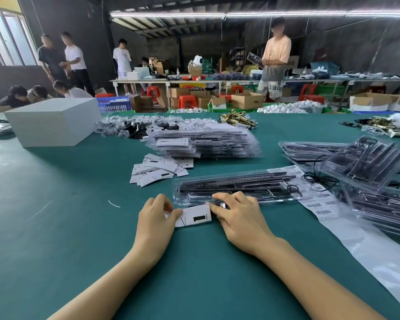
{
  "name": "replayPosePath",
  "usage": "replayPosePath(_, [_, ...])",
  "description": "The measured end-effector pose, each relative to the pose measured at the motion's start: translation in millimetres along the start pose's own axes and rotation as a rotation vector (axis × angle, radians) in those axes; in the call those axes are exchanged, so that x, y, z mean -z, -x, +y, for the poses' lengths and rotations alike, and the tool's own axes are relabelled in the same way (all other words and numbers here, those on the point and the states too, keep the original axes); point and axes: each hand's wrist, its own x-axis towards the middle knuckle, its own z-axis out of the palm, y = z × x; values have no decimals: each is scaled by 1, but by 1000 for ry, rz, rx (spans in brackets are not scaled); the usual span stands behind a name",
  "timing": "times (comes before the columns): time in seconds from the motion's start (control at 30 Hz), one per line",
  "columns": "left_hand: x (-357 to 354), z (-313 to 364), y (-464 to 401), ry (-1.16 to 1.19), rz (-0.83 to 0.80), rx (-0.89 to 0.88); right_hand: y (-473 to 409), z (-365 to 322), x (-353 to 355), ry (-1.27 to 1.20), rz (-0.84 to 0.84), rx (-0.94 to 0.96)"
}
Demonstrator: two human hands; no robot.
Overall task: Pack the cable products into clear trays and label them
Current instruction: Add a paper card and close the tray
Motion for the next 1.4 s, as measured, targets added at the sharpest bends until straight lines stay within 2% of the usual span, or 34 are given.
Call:
replayPosePath(0.2, [1, 2, -3, 130, 38, 203, 0, 0, -1, 16, 25, 13])
replayPosePath(0.33, [0, 3, -1, 168, 54, 206, 0, 1, -2, 16, 51, 9])
replayPosePath(0.53, [2, 10, 1, 318, -45, 187, 0, 1, -4, -54, 34, -31])
replayPosePath(0.7, [13, 14, 11, 541, -174, 272, -1, 2, -3, -96, -4, -53])
replayPosePath(0.77, [13, 16, 10, 539, -221, 255, -2, 4, -2, -108, -46, -59])
replayPosePath(0.83, [10, 16, 11, 436, -236, 166, -3, 7, 0, -126, -91, -58])
replayPosePath(1.03, [5, 10, 22, -306, -96, -336, -8, 13, 2, -72, -243, -38])
replayPosePath(1.13, [11, 15, 20, -706, -23, -558, -10, 13, 3, -73, -232, -42])
replayPosePath(1.17, [13, 20, 20, -765, 8, -588, -10, 12, 3, -84, -222, -51])
replayPosePath(1.3, [11, 33, 23, -770, 147, -571, -11, 9, 6, -108, -178, -56])
replayPosePath(1.4, [13, 30, 20, -541, 264, -439, -13, 10, 6, -98, -196, -42])
